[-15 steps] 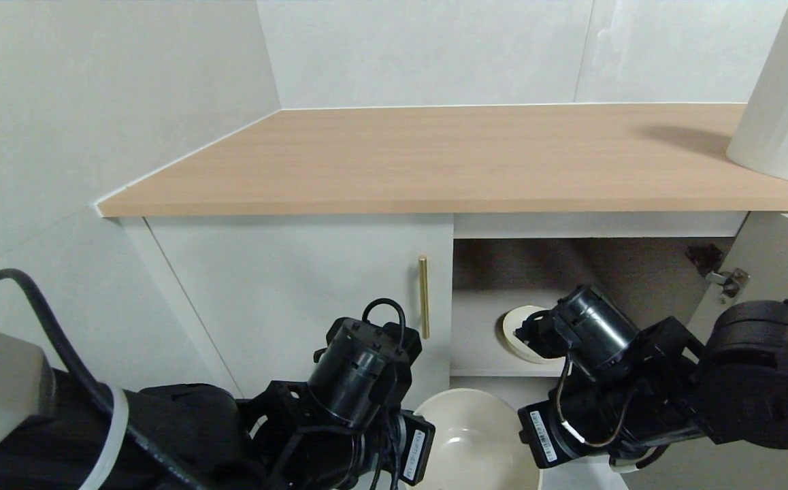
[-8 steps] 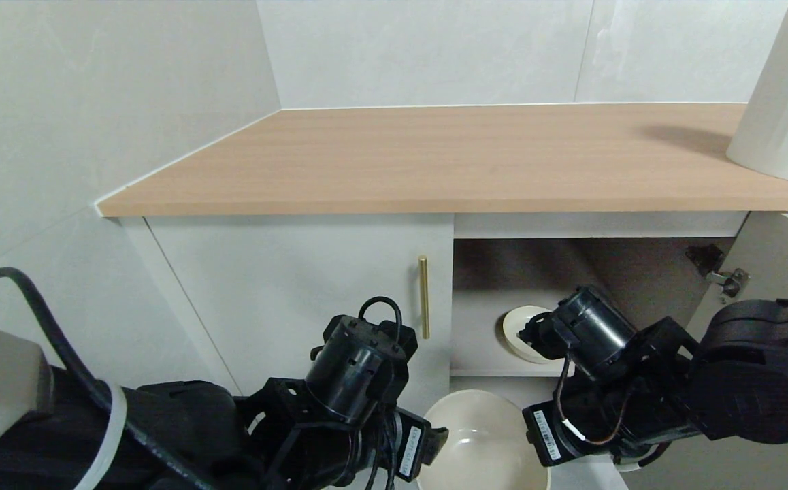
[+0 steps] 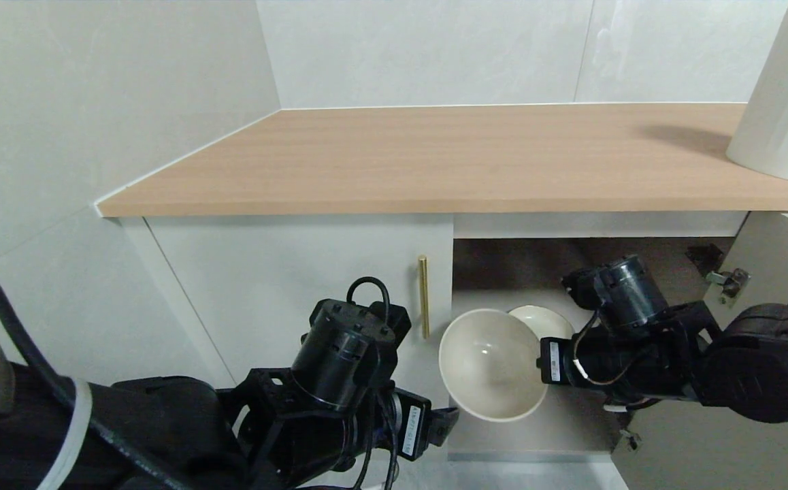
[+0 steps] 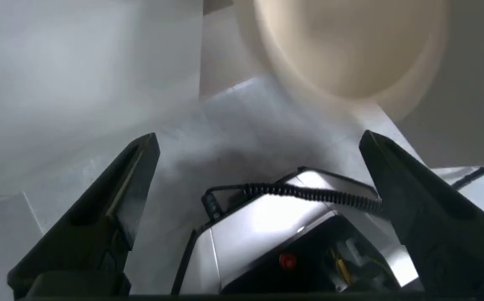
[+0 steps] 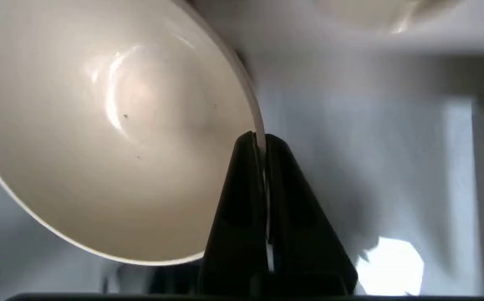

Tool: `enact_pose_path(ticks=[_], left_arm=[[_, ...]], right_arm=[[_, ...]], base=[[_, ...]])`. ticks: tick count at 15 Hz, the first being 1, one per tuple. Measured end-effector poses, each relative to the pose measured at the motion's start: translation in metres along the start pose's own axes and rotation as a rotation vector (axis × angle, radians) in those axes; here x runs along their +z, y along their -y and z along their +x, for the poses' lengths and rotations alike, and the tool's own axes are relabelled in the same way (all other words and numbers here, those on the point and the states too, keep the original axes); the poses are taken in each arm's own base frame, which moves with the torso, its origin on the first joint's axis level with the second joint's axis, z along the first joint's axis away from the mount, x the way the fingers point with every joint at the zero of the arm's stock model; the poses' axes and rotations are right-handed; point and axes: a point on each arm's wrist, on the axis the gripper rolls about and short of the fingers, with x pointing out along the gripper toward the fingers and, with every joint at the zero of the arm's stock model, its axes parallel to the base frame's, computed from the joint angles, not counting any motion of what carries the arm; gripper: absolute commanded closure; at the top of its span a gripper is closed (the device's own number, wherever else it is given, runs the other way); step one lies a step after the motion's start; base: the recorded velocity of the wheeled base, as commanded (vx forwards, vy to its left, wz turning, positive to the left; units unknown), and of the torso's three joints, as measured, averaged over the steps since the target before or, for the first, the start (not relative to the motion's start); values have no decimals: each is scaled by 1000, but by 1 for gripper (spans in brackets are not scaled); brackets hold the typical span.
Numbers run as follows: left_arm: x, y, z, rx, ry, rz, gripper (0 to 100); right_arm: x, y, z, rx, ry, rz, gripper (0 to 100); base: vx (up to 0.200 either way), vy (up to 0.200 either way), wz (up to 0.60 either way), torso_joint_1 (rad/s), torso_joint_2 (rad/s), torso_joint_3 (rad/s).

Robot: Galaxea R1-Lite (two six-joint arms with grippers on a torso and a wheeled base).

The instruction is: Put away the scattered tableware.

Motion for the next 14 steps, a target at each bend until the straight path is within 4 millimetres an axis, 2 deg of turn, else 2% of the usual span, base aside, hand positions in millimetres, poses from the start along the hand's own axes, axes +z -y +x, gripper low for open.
enact_pose_path(ticks=[4,6,14], left_arm=[[4,-1,-5,-3,19,-10,0],[5,-1,-6,-6,25,-22,0],[10,1,-7,-28,78,-37,0]], right_arm=[[7,32,27,-105,168,84,100],[7,42,39,-144,172,107,100],[36,75,67,-222,247,243,100]], base=[[0,0,0,0,0,0],[0,0,0,0,0,0],[0,0,0,0,0,0]])
